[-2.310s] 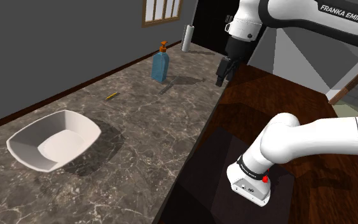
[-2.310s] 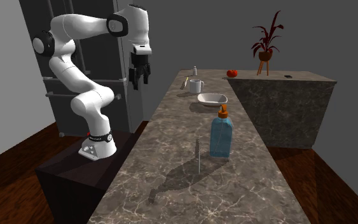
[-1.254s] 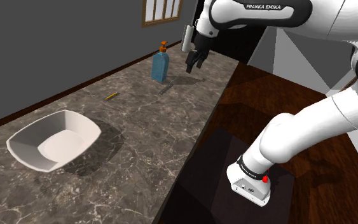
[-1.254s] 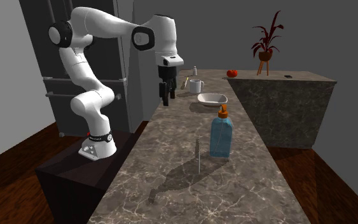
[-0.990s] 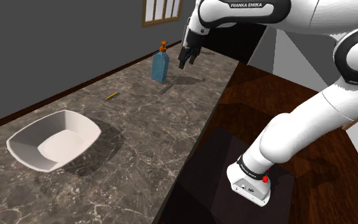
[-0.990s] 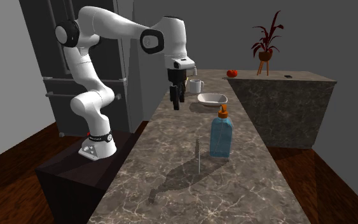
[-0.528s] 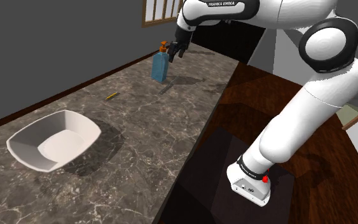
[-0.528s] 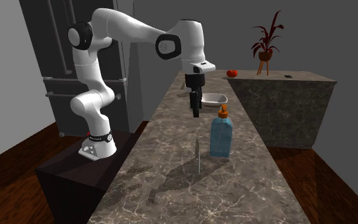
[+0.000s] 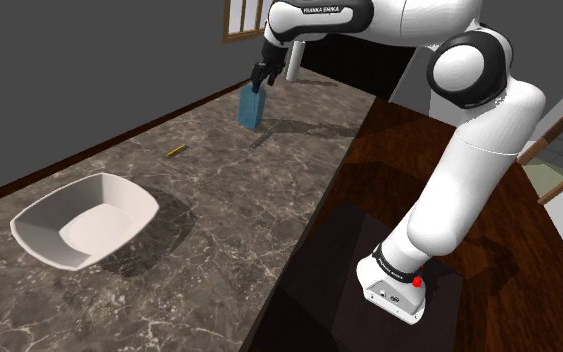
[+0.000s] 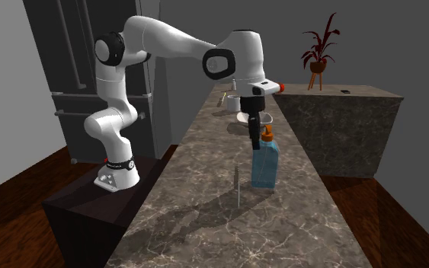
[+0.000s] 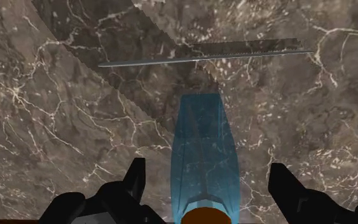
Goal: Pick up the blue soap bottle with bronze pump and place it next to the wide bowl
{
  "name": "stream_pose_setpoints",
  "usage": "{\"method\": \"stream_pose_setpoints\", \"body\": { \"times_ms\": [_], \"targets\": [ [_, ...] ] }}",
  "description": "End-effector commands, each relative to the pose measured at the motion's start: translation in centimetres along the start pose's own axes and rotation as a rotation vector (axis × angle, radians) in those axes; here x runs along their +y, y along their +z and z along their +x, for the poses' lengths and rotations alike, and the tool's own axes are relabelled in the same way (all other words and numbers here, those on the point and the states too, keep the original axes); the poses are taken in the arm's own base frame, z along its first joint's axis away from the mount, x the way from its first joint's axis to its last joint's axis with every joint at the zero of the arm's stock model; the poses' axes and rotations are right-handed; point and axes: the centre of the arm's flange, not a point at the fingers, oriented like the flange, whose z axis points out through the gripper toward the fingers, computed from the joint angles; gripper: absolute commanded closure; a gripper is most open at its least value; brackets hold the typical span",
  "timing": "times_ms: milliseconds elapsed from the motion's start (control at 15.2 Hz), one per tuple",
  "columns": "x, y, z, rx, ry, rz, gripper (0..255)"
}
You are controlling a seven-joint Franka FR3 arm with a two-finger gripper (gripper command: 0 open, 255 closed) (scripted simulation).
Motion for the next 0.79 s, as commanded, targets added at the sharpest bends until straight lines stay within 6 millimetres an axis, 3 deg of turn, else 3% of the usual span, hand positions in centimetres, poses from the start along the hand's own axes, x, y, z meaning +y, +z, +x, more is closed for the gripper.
{"method": "stream_pose_setpoints", "body": {
  "times_ms": [0,198,726],
  "targets": [
    [0.1,1.0,0.1,0.001,-0.001,0.0,0],
    [0.1,2.9,0.1,0.001,-0.001,0.0,0],
    [0.1,2.9,0.1,0.001,-0.001,0.0,0]
  ]
}}
